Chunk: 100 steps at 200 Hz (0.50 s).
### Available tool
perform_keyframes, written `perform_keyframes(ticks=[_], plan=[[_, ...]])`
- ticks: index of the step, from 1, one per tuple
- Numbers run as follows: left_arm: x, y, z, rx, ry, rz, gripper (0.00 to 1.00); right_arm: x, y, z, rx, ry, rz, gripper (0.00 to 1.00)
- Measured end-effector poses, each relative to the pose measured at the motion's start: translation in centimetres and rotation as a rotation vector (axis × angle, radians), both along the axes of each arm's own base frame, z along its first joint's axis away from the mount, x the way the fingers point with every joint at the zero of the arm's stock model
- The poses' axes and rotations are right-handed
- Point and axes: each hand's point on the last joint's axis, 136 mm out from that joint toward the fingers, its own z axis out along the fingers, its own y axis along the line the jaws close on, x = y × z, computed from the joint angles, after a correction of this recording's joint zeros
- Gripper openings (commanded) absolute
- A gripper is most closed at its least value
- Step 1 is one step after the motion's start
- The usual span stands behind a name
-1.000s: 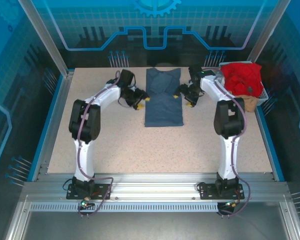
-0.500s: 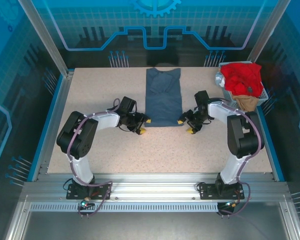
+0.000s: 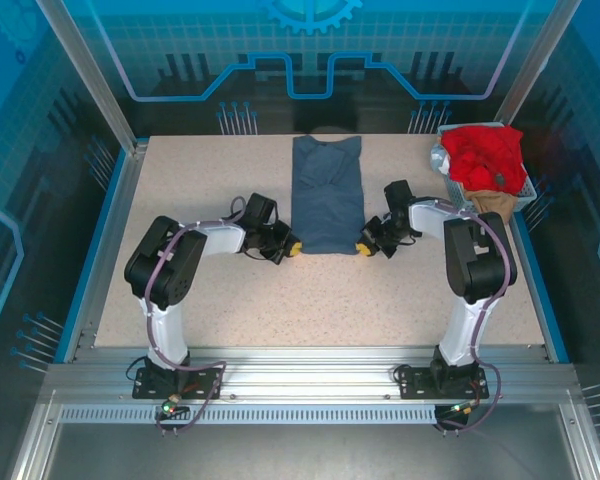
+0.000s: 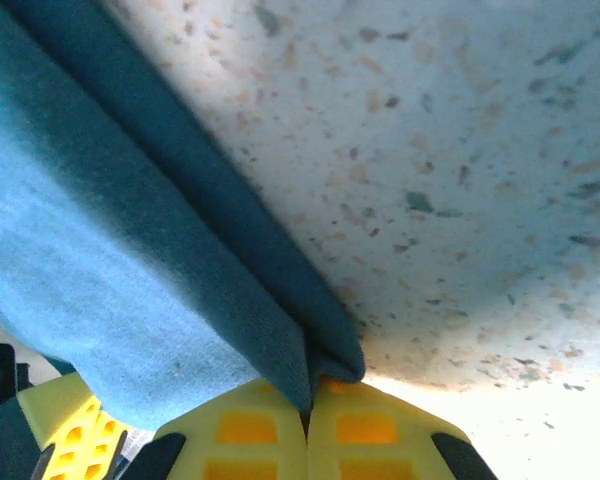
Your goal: Fold and stack the t-shirts
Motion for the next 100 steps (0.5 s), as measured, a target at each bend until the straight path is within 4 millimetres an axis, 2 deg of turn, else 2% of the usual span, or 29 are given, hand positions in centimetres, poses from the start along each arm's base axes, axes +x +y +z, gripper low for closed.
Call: perform_keyframes(ticks=[18,31,65,100], plan=[[-0.7,0.2,0.3,0.014,-0.005,-0.023,0.00,-0.5,0.2,0.4,-0.015,-0.009,0.020,0.00],[-1.9,0.5,0.9,0.021,-0.011,-0.042,0.00,-1.7,0.6,1.1,-0.015,-0.020,0.041,0.00],[-7.3,0.3,3.5,0.024,-0.020,-0.159,0.00,-7.8,1.0,3.2,-0.021,-0.020,0.113,0.00],[-13.9,0.0,7.6,0.067,-0.050,-0.333,0.00,-13.7,1.5,6.9,-0.027,-0.040,0.224,0.00]])
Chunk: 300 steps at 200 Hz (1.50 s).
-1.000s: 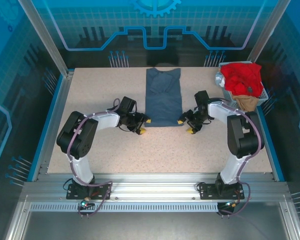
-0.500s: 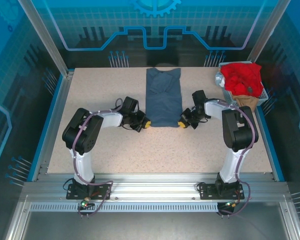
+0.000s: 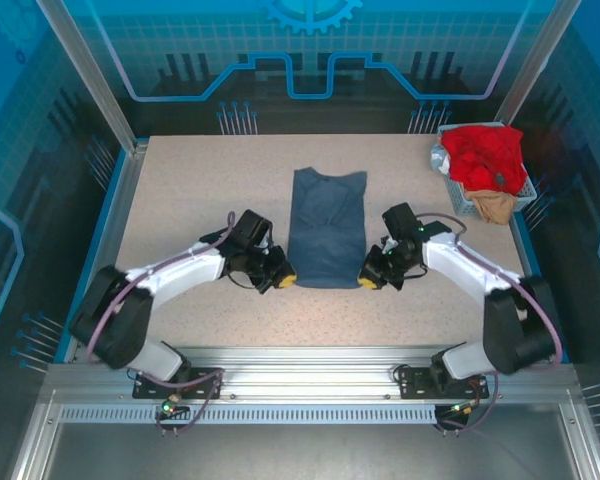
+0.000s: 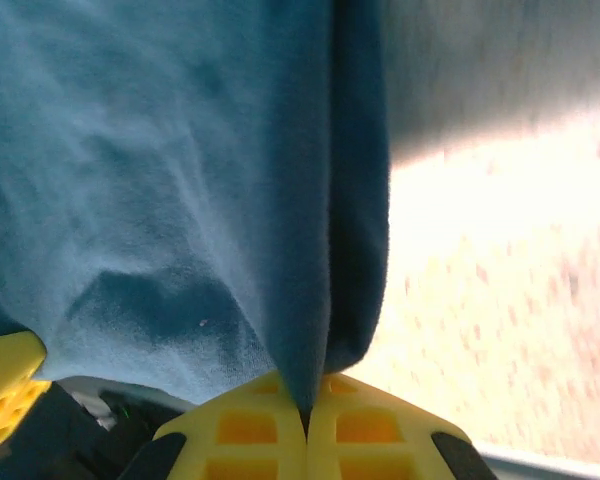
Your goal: Fold and stack the t-shirts
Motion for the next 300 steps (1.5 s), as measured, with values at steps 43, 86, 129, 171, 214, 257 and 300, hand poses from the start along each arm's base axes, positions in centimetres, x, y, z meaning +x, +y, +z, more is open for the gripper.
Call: perform_keyframes(ticks=[43,86,129,171,214,257,300], plan=[[-6.9,0.4,5.8,-0.035,-0.084,-0.125,0.00,-6.1,-0.2,4.9,0.033,-0.046,0.081,0.00],[-7.9,1.2,9.5,-0.023,-0.171,-0.125,0.00,-7.2,-0.1,9.8,0.073,-0.064,0.039,0.00],[-5.1,1.9,10.6,0.055,-0.236,-0.045,0.00,-3.8,0.9,11.6,0.052,-0.077,-0.002,0.00],[-1.2,2.4,10.0,0.144,-0.248,0.043,0.00,0.7,1.4,10.7,-0.002,-0.067,-0.047,0.00],[4.6,3.1,10.0,0.150,-0.265,0.138,0.00,6.3,1.2,10.1,-0.036,-0.103,-0.108,0.00],[13.0,3.6,4.5,0.147,-0.184,0.197,0.12,13.3,1.1,5.4,-0.065,-0.058,-0.154,0.43],[19.3,4.5,0.6,0.177,-0.157,0.200,0.50,21.9,1.4,1.6,-0.087,-0.130,-0.101,0.69]])
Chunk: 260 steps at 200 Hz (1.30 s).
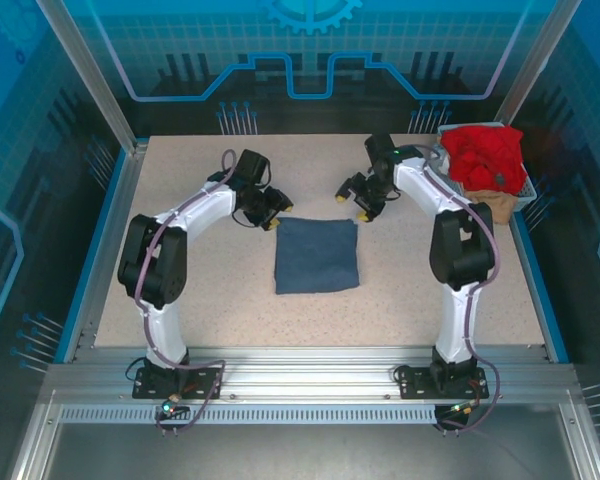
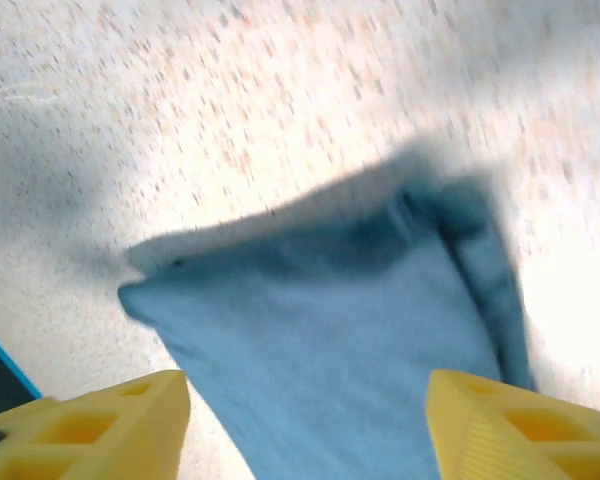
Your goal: Fold and stack the t-shirts
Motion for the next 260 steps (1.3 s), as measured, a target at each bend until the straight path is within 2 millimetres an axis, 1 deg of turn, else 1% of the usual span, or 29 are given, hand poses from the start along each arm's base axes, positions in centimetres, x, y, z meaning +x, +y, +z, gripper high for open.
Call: perform_keyframes(ticks=[10,20,28,36,45,49,60,71,82,91,106,118,130,148,163,174,197,207,219,230,242,251,260], plan=[[0.1,0.2,0.8,0.003,-0.021,-0.009,0.49,0.0,-0.4,0.1,-0.019,-0.011,0.012,0.68],[-0.1,0.0,2.1,-0.001,-0.048,-0.017,0.47,-0.4,-0.7,0.8,-0.032,-0.031,0.026,0.63],[-0.8,-0.1,3.2,-0.005,-0.072,-0.023,0.46,-1.1,-1.0,1.4,-0.038,-0.050,0.034,0.57],[-2.1,-0.4,4.4,-0.017,-0.094,-0.032,0.43,-2.4,-1.3,2.1,-0.040,-0.068,0.046,0.50],[-4.2,-1.3,5.6,-0.039,-0.107,-0.042,0.42,-4.5,-1.5,2.9,-0.035,-0.085,0.060,0.44],[-5.1,-1.6,5.9,-0.045,-0.114,-0.053,0.42,-5.4,-1.6,3.1,-0.033,-0.086,0.060,0.42],[-8.1,-3.4,6.5,-0.078,-0.112,-0.082,0.40,-8.0,-1.5,3.6,-0.015,-0.101,0.072,0.33],[-10.4,-5.2,6.1,-0.111,-0.088,-0.098,0.38,-10.1,-1.1,3.2,0.002,-0.100,0.096,0.23],[-12.5,-6.8,4.7,-0.138,-0.044,-0.108,0.37,-11.7,-0.5,2.0,0.022,-0.073,0.108,0.16],[-13.7,-7.5,3.1,-0.151,0.006,-0.086,0.37,-12.2,0.0,0.7,0.042,-0.049,0.115,0.14],[-15.2,-7.6,0.7,-0.160,0.088,-0.030,0.37,-12.5,0.5,-1.9,0.073,0.010,0.105,0.13],[-15.5,-7.9,-0.2,-0.175,0.122,0.017,0.37,-12.4,0.9,-3.4,0.094,0.045,0.097,0.13],[-15.3,-8.8,-0.3,-0.207,0.127,0.047,0.37,-12.1,1.3,-4.4,0.109,0.064,0.099,0.13],[-14.8,-10.4,-0.5,-0.255,0.125,0.070,0.36,-12.2,1.4,-5.1,0.107,0.073,0.103,0.13],[-14.6,-10.9,-1.5,-0.264,0.132,0.093,0.35,-12.5,1.2,-5.7,0.104,0.077,0.105,0.14],[-14.7,-10.7,-2.7,-0.252,0.145,0.114,0.35,-13.0,0.9,-6.5,0.100,0.088,0.108,0.15],[-15.0,-9.6,-5.7,-0.203,0.170,0.143,0.35,-13.8,0.5,-9.0,0.103,0.136,0.129,0.16],[-15.2,-9.0,-6.7,-0.187,0.183,0.154,0.36,-13.6,0.6,-9.0,0.130,0.139,0.142,0.17],[-15.3,-8.3,-7.5,-0.175,0.184,0.162,0.38,-13.2,0.6,-8.7,0.137,0.123,0.157,0.19],[-15.2,-8.2,-7.5,-0.172,0.174,0.160,0.41,-13.1,0.7,-8.6,0.137,0.114,0.175,0.21],[-15.2,-8.0,-6.9,-0.152,0.150,0.150,0.44,-13.0,0.7,-8.3,0.132,0.106,0.189,0.24],[-15.3,-7.7,-6.3,-0.131,0.134,0.146,0.45,-12.9,0.6,-8.1,0.125,0.097,0.197,0.28],[-15.5,-7.8,-5.1,-0.124,0.111,0.135,0.46,-12.8,0.5,-7.6,0.115,0.087,0.198,0.34]])
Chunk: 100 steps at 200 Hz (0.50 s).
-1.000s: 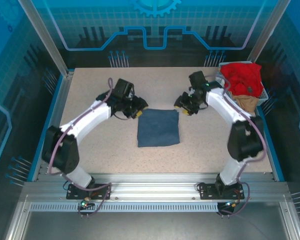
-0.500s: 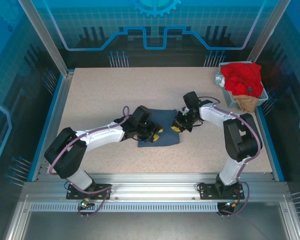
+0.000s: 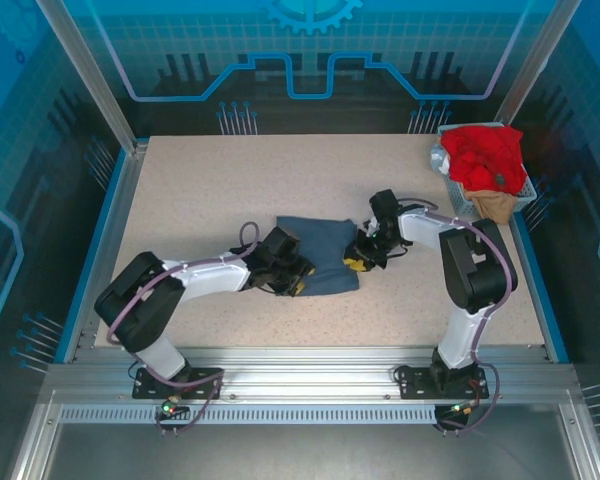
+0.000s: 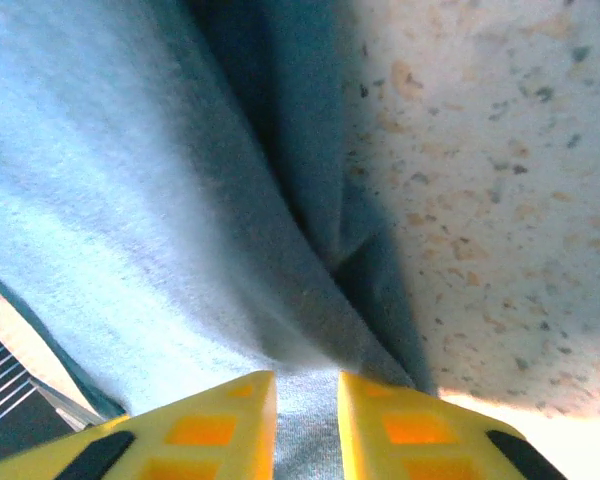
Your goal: Fold and stack the t-shirts
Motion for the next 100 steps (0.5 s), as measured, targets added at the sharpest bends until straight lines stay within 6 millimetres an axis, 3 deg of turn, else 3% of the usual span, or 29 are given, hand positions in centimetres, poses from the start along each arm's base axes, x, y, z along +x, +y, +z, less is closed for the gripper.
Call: perform_keyframes(ticks=[19,38,49,70,100], plan=[[-0.9,-1.0,2.5,-0.032,-0.038,-0.018,0.47,0.2,-0.2,1.8,-0.001,-0.045,0.014,0.47],[-2.3,-2.2,3.6,-0.080,-0.042,-0.002,0.56,0.6,-0.1,4.3,0.009,-0.117,0.029,0.51],[-3.6,-2.9,3.2,-0.099,-0.023,0.017,0.62,0.7,-0.2,5.6,0.016,-0.151,0.029,0.52],[-5.2,-4.8,1.5,-0.118,0.000,0.073,0.64,0.3,-0.5,7.7,0.022,-0.198,0.032,0.53],[-4.5,-7.7,-1.2,-0.170,-0.014,0.176,0.66,-0.6,-0.7,10.5,0.040,-0.269,0.043,0.54]])
